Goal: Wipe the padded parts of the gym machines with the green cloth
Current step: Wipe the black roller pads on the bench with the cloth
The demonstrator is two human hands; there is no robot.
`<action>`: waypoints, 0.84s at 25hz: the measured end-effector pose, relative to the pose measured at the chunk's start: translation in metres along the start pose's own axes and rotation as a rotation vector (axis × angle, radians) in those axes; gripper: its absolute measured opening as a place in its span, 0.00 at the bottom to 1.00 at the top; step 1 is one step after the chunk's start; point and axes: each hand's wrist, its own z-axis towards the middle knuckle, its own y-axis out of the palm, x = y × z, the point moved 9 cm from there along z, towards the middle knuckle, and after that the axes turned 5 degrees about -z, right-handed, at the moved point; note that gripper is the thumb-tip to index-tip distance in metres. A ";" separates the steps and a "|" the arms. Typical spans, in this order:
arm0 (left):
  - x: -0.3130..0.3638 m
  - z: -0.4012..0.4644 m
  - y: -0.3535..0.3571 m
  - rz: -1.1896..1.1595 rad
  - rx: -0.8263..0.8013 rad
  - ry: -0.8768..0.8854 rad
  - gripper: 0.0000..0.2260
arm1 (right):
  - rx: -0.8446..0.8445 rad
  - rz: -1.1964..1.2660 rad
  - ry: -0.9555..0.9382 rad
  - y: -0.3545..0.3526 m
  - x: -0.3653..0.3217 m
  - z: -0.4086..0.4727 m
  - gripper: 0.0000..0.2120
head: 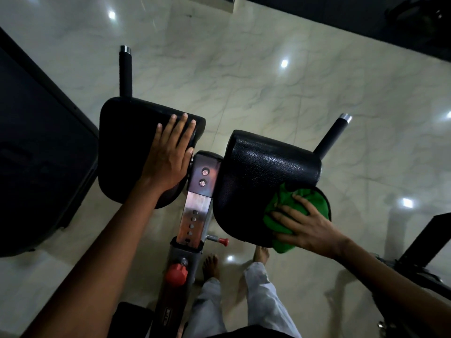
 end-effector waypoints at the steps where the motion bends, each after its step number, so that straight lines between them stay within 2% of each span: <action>1: 0.000 0.001 -0.001 0.003 -0.005 -0.006 0.25 | 0.005 0.001 0.053 -0.004 0.010 0.002 0.12; 5: 0.002 0.002 -0.004 0.017 -0.037 -0.042 0.26 | 0.074 0.082 0.386 -0.032 0.059 0.021 0.18; 7: 0.002 0.004 -0.007 0.002 -0.055 -0.052 0.25 | 0.113 0.142 0.464 -0.047 0.077 0.043 0.19; 11: -0.007 -0.001 -0.015 -0.005 -0.096 -0.077 0.24 | 0.119 0.221 0.376 -0.044 0.092 0.099 0.26; 16: -0.036 -0.037 -0.020 -0.056 -0.100 -0.283 0.25 | 0.151 0.347 0.308 -0.028 0.113 0.177 0.25; 21: -0.070 -0.045 -0.035 -0.179 0.039 -0.544 0.29 | 0.144 0.662 0.472 -0.003 0.167 0.242 0.27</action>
